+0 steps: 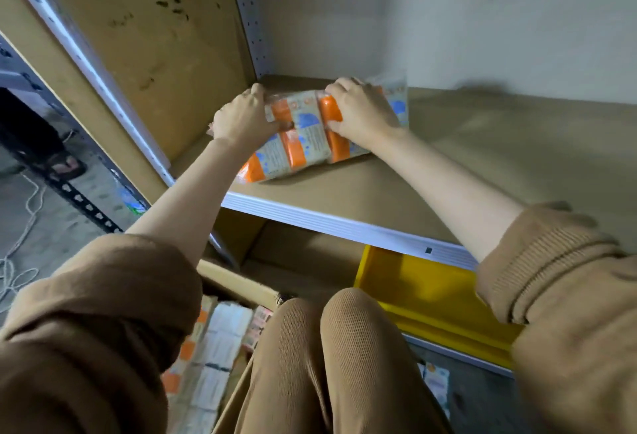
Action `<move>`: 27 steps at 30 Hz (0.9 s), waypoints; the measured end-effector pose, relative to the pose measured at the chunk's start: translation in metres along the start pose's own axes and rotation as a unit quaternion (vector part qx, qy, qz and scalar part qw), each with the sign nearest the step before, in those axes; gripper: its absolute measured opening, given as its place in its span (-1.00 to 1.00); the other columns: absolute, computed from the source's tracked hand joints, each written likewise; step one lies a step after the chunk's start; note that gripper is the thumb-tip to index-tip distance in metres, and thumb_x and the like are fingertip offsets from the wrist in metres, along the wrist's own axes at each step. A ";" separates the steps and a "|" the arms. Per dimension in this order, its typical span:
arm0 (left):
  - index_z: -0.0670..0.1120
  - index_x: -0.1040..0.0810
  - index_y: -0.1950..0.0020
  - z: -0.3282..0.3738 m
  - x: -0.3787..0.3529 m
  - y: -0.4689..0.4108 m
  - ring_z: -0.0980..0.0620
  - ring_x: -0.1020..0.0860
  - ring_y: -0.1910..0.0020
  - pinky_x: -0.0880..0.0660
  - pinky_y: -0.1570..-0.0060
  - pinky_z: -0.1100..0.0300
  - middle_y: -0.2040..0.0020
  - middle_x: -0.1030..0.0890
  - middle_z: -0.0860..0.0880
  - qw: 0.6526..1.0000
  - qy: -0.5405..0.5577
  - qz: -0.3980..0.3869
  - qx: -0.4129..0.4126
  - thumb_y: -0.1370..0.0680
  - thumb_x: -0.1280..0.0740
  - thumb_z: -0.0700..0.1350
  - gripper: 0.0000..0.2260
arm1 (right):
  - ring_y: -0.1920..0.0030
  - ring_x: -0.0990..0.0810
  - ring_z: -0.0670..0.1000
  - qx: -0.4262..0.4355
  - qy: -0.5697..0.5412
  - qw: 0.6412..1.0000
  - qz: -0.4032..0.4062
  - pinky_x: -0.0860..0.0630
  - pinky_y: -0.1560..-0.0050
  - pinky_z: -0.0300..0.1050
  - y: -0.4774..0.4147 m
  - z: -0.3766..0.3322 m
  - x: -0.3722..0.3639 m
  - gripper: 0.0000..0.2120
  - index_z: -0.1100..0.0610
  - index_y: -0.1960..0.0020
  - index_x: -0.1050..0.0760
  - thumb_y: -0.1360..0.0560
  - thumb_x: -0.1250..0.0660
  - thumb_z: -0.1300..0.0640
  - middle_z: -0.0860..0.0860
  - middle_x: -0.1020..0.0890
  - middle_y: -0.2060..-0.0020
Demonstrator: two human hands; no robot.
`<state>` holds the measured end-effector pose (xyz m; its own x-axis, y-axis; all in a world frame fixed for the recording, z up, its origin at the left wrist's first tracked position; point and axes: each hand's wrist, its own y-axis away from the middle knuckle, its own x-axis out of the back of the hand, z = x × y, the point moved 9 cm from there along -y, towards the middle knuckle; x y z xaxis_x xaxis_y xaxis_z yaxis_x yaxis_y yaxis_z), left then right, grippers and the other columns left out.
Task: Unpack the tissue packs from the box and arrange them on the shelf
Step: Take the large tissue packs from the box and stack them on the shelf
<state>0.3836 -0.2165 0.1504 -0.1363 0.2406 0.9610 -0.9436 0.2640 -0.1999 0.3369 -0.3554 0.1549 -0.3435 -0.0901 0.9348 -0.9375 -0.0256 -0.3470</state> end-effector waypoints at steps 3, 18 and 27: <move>-0.28 -0.34 -0.29 -0.007 -0.008 -0.008 -0.26 -0.44 -0.27 -0.35 -0.25 -0.07 -0.27 -0.47 -0.28 1.000 -0.025 0.010 0.001 -0.53 -0.25 0.16 -0.44 | -0.35 -0.37 0.14 -0.010 -0.025 1.000 -0.003 -0.35 -0.30 -0.01 0.014 0.003 -0.013 -0.58 0.26 -0.34 -0.37 -0.51 -0.27 0.16 0.14 -0.38 -0.36; -0.17 -0.07 -0.52 -0.036 -0.056 0.001 -0.08 -0.12 -0.53 -0.14 -0.46 -0.03 -0.55 -0.13 -0.14 0.993 -0.068 -0.036 -0.089 -0.48 -0.31 0.18 -0.22 | -0.39 -0.35 0.15 -0.103 -0.133 0.971 -0.170 -0.35 -0.35 0.00 0.042 -0.006 -0.109 -0.48 0.28 -0.38 -0.31 -0.58 -0.15 -0.06 0.12 -0.30 -0.44; -0.32 -0.11 -0.46 -0.050 -0.062 -0.034 -0.28 -0.26 -0.42 -0.32 -0.32 -0.08 -0.44 -0.24 -0.34 0.991 -0.094 -0.006 0.099 -0.52 -0.27 0.12 -0.29 | -0.40 -0.35 0.16 -0.120 -0.134 0.969 -0.170 -0.31 -0.36 -0.02 0.014 -0.015 -0.121 -0.60 0.31 -0.29 -0.38 -0.61 -0.08 0.04 0.20 -0.31 -0.43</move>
<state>0.4393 -0.1935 0.0884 -0.1608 0.0549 0.9855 -0.9837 0.0728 -0.1645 0.3647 -0.3301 0.0381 -0.0165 -0.3728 0.9277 -0.9909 0.1303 0.0347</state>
